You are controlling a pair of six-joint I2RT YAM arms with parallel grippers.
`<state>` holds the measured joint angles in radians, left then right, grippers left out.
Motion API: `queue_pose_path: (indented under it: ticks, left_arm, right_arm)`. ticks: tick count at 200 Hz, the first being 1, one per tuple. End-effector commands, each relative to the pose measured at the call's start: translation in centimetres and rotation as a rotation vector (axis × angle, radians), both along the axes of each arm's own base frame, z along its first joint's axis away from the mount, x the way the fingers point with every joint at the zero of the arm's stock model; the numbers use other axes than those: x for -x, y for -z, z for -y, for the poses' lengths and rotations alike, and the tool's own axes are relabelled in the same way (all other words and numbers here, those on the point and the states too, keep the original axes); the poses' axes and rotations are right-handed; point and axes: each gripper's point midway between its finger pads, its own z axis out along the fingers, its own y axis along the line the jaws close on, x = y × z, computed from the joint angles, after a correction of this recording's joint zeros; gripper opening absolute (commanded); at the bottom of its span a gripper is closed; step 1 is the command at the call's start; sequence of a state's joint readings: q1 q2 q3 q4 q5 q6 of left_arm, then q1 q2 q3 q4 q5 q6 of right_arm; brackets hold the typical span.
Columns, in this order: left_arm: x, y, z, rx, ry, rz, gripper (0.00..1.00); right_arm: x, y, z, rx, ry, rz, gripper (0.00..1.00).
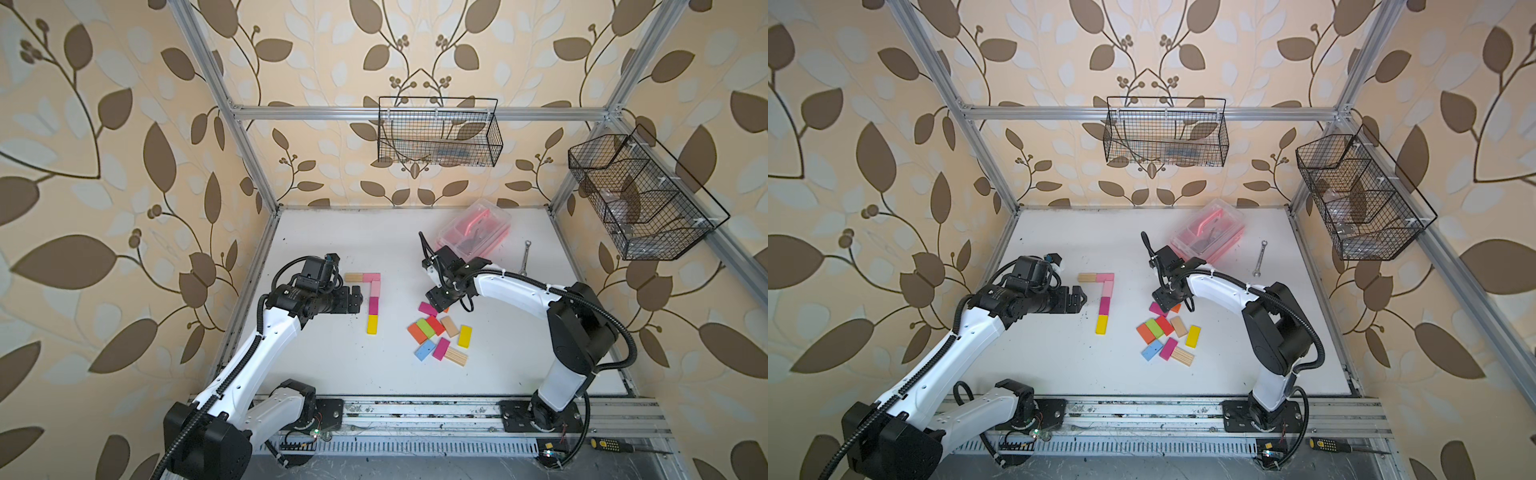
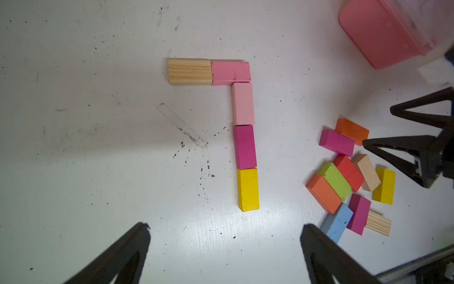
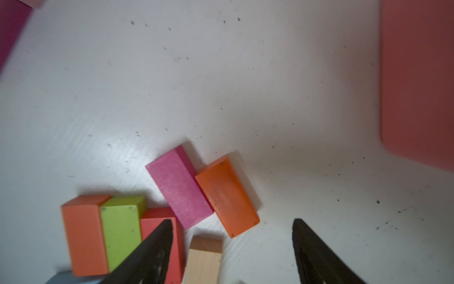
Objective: Assemble the number 7 with building blocks
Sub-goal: Pick up the building block from the center of the board.
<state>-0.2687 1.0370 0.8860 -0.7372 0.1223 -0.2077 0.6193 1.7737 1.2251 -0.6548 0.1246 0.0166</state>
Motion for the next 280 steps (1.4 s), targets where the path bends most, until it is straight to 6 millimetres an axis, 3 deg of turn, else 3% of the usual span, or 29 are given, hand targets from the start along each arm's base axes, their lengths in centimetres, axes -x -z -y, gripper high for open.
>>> queue_pose_path:
  ticks: [1,21,83,152,248,280]
  left_arm:
    - [-0.1,-1.4,0.2,0.003,0.021,0.040,0.99]
    - [-0.2,-1.4,0.2,0.001,0.022,0.036,0.99]
    - [-0.2,-1.1,0.0,-0.009,0.019,0.026,0.99]
    - [-0.3,-0.8,0.1,-0.012,0.019,0.014,0.99]
    - [-0.2,-0.4,0.1,-0.015,0.018,-0.004,0.99]
    - [-0.2,-0.2,0.1,-0.018,0.018,-0.011,0.99]
  right_arm:
    - [-0.9,-0.6,2.0,0.093,-0.034,0.026,0.75]
    - [0.0,0.8,2.7,0.108,-0.053,-0.011,0.73]
    - [1.5,3.6,1.6,0.074,-0.116,-0.090,0.70]
    - [1.3,5.3,1.7,0.001,-0.095,-0.138,0.64]
    - [0.3,5.9,0.6,-0.058,-0.141,-0.162,0.53]
    - [-0.7,5.4,0.4,-0.079,-0.142,-0.154,0.38]
